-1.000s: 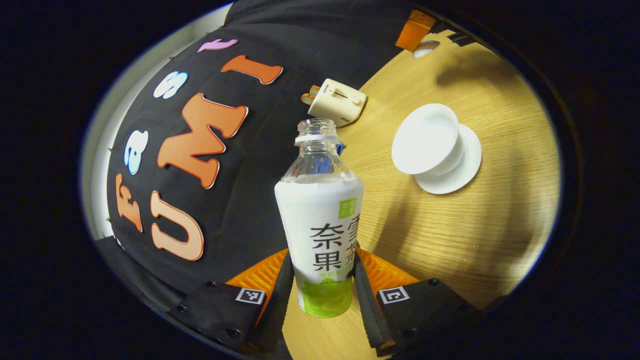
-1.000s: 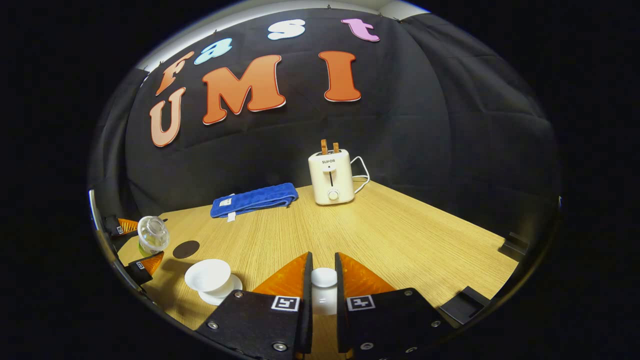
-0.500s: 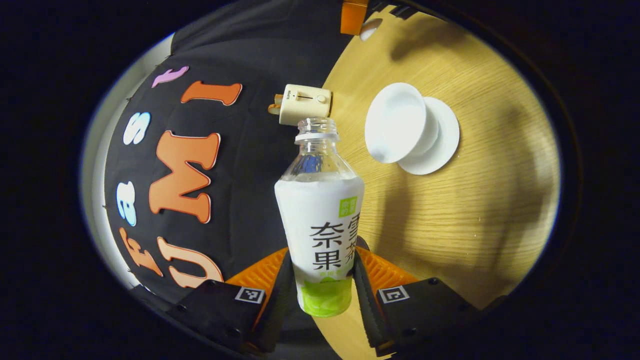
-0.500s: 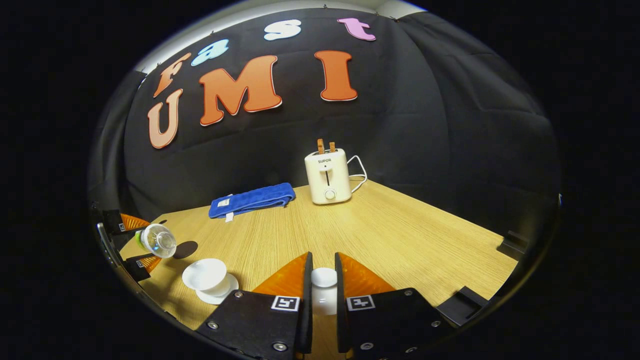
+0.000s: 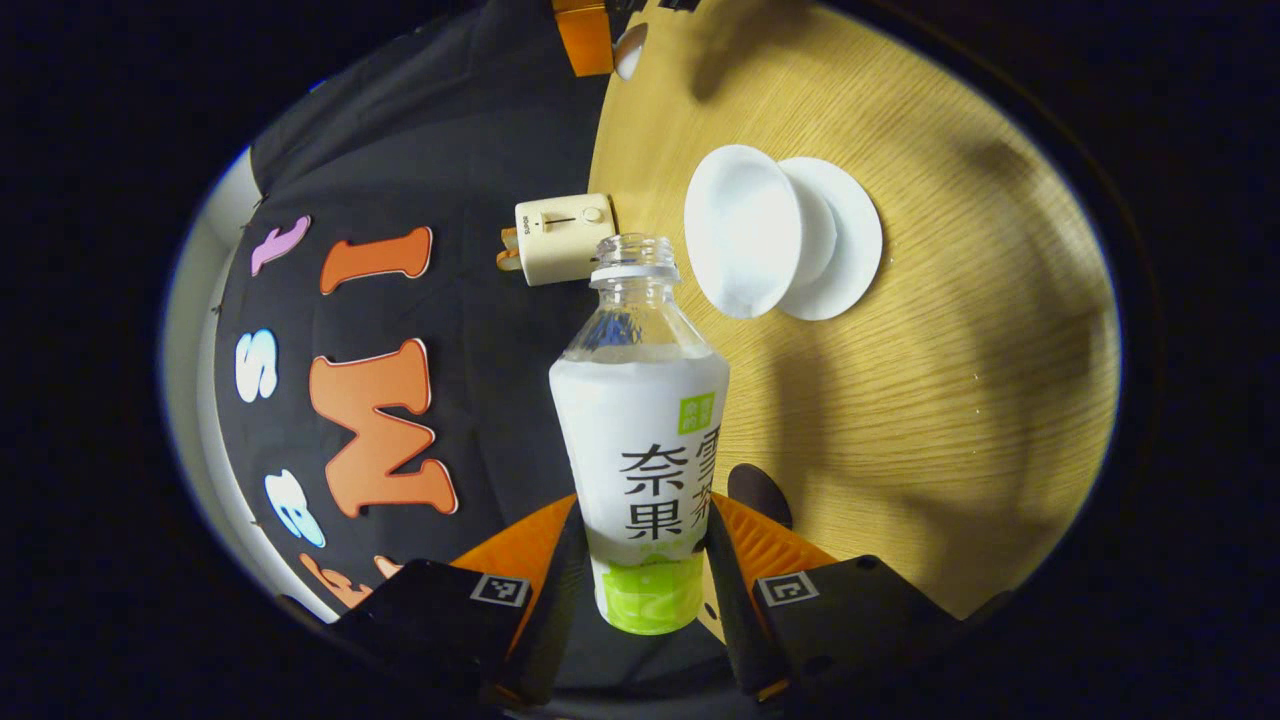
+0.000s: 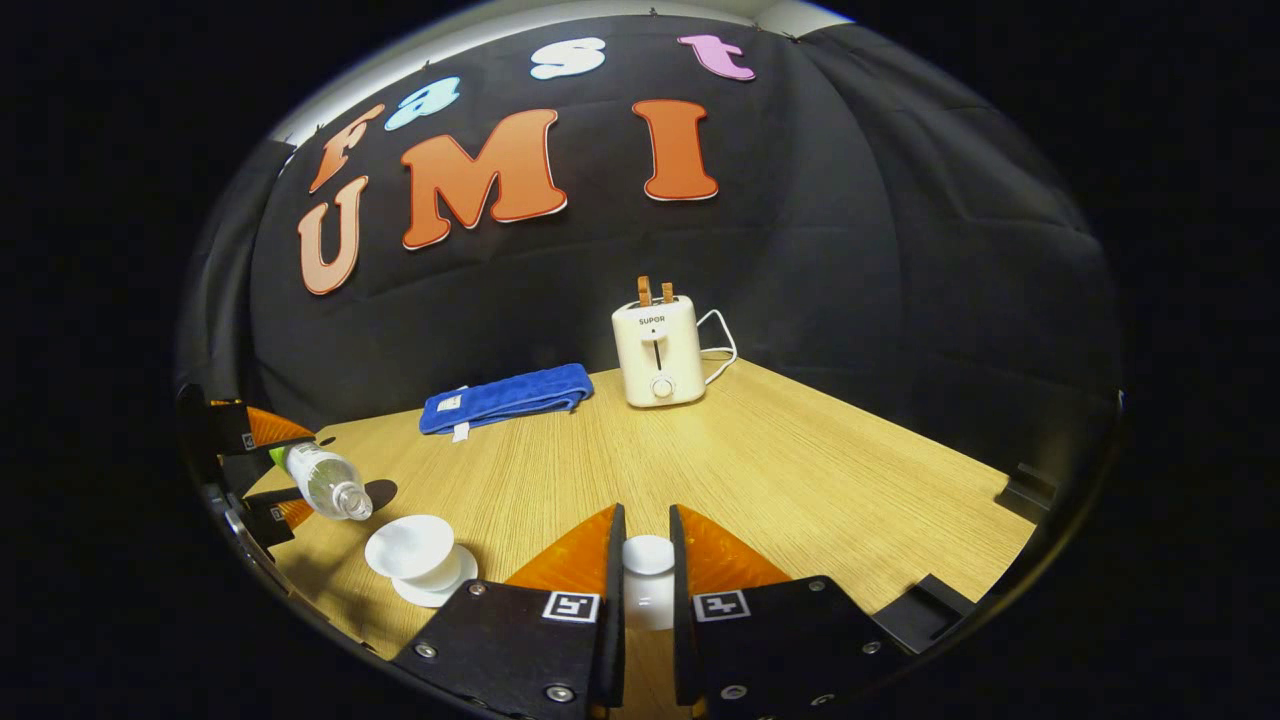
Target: Open the teacup lid with one hand, grasp the water bottle and pour water into the teacup with the other hand; after pouring, place the water bottle on the coaster and then close the teacup lid.
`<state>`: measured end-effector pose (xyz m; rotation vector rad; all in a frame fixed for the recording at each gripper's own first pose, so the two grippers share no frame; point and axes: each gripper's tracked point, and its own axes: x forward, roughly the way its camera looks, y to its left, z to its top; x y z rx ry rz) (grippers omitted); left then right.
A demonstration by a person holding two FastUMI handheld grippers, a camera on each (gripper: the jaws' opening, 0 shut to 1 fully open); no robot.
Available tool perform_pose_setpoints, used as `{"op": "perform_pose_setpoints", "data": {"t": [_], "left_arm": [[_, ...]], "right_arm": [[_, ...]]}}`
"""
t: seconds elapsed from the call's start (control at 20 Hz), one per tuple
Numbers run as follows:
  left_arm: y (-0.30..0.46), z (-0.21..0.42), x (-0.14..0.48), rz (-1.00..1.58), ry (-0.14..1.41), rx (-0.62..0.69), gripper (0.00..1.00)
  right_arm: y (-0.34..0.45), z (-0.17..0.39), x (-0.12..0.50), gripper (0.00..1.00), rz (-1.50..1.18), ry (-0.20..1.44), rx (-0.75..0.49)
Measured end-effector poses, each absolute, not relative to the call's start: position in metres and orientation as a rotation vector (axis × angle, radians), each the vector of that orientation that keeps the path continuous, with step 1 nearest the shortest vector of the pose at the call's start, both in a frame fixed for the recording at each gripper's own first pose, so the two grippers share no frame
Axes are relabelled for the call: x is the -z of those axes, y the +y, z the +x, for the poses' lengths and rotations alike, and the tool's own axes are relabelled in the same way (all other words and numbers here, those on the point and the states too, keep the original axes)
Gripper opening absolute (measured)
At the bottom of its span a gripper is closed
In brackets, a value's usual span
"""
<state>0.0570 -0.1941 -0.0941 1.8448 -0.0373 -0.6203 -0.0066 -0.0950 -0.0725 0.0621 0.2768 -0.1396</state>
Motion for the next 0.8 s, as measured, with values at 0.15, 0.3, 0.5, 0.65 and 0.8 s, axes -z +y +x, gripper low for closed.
{"op": "perform_pose_setpoints", "data": {"t": [0.15, 0.3, 0.5, 0.65, 0.8], "left_arm": [[-0.193, 0.059, 0.093, 1.919, -0.044, 0.629, 0.66], [-0.193, 0.061, 0.093, 1.972, -0.039, 0.641, 0.66], [-0.196, 0.062, 0.087, 2.024, -0.066, 0.644, 0.7], [-0.199, 0.063, 0.084, 2.058, -0.083, 0.648, 0.68], [-0.205, 0.063, 0.076, 2.108, -0.124, 0.63, 0.66]], "right_arm": [[-0.096, -0.006, 0.074, 0.2, 0.062, 0.28, 0.136], [-0.097, -0.006, 0.075, 0.2, 0.063, 0.285, 0.138], [-0.097, -0.006, 0.076, 0.2, 0.064, 0.288, 0.136], [-0.095, -0.006, 0.076, 0.2, 0.062, 0.29, 0.131], [-0.095, -0.005, 0.075, 0.2, 0.061, 0.288, 0.129]]}}
